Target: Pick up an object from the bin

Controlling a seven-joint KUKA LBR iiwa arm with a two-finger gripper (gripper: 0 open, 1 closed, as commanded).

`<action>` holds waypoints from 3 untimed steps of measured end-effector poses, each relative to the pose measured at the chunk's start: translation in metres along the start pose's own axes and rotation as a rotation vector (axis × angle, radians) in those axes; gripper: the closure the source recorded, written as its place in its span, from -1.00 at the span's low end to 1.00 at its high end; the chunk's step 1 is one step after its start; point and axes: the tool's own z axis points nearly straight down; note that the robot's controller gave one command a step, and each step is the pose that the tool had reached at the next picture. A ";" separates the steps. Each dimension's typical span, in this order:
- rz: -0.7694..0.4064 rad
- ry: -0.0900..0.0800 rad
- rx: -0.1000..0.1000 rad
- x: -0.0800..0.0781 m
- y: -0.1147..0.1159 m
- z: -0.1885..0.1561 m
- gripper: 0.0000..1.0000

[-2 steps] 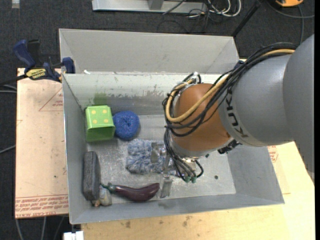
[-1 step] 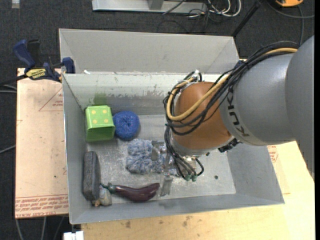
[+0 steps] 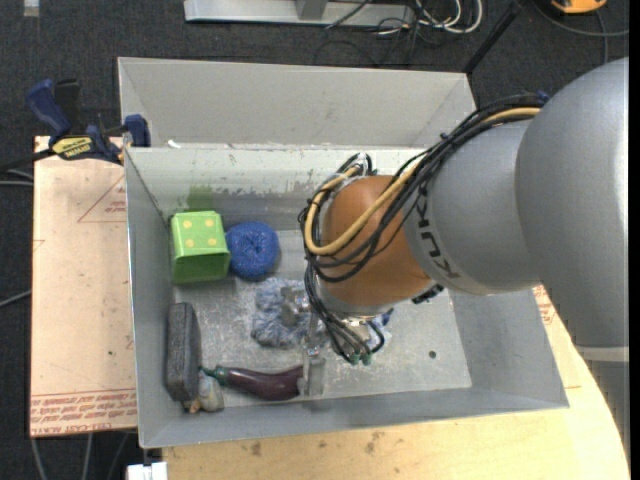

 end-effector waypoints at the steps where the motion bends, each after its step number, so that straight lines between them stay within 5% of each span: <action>1: 0.076 -0.005 -0.002 -0.034 0.026 0.022 1.00; 2: 0.076 -0.005 -0.002 -0.034 0.026 0.022 1.00; 3: 0.043 0.002 0.000 -0.030 0.034 -0.026 1.00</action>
Offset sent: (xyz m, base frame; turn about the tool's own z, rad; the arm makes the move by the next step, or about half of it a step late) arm 0.0000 0.0000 0.0000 0.0000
